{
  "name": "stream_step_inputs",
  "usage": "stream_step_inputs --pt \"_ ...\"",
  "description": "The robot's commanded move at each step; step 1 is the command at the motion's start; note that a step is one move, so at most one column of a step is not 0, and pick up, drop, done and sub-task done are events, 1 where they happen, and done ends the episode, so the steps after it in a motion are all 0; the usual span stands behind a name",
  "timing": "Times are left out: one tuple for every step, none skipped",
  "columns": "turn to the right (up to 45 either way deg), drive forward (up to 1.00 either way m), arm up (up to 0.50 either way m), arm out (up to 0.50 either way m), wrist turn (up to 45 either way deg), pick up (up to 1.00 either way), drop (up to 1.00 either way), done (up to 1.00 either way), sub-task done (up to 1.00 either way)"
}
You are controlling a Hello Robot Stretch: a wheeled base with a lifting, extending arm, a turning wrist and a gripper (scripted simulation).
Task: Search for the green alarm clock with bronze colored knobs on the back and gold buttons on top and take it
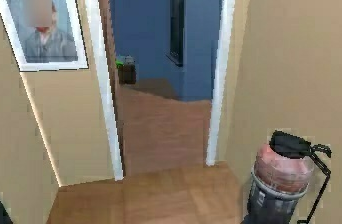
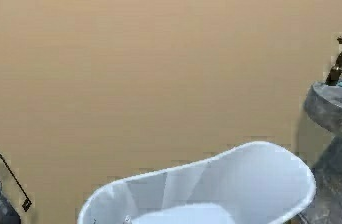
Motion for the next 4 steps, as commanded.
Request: stream_step_inputs --pt "0.0 0.30 0.00 0.00 0.0 0.00 0.00 0.00 0.00" --pt "0.0 1.00 0.00 0.00 0.0 0.00 0.00 0.00 0.00" --pt "-3.0 0.00 0.00 0.00 0.0 0.00 0.00 0.00 0.00" --pt "0.0 0.55 0.00 0.00 0.0 0.00 0.00 0.00 0.00"
